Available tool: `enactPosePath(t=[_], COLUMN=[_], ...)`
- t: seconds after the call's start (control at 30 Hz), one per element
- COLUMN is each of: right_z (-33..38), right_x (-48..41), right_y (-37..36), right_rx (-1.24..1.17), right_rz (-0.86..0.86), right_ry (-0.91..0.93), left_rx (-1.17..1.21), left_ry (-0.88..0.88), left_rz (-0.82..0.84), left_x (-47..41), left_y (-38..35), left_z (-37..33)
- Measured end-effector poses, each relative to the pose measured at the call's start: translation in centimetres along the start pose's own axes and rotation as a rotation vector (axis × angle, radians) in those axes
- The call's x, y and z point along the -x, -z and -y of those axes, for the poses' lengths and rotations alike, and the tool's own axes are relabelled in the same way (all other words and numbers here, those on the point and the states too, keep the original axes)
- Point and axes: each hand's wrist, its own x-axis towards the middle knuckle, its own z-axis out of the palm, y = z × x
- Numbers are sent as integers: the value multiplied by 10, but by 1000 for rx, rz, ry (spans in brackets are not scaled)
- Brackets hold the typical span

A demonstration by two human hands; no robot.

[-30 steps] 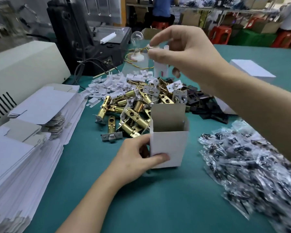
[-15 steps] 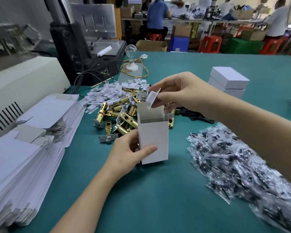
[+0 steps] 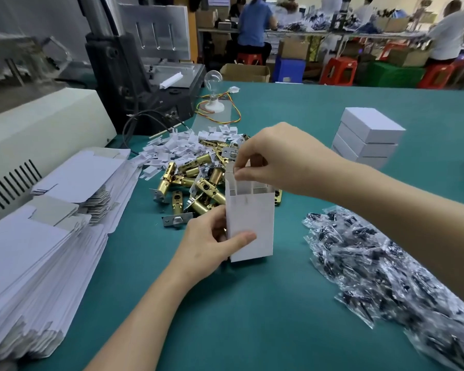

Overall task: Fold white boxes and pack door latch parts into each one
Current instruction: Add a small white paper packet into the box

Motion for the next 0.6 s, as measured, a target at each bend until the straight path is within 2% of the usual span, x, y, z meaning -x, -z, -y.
enactPosePath(t=[0.23,0.33,0.5,0.6], right_z=[-7,-10,-1,5], right_x=[-5,-2,2,3], right_y=[7,1,-10,-15], right_rx=[-145,-96,-35,1], right_rz=[-59,-94,-26,70], right_ry=[-31,-64,-43,-2], left_rx=[-27,-24,-11,-6], left_ry=[-11,-18,-27,-30], left_rz=[22,27,26,26], left_x=[0,-1,-1,-1], left_y=[2,2,1,1], left_z=[0,0,-2,-1])
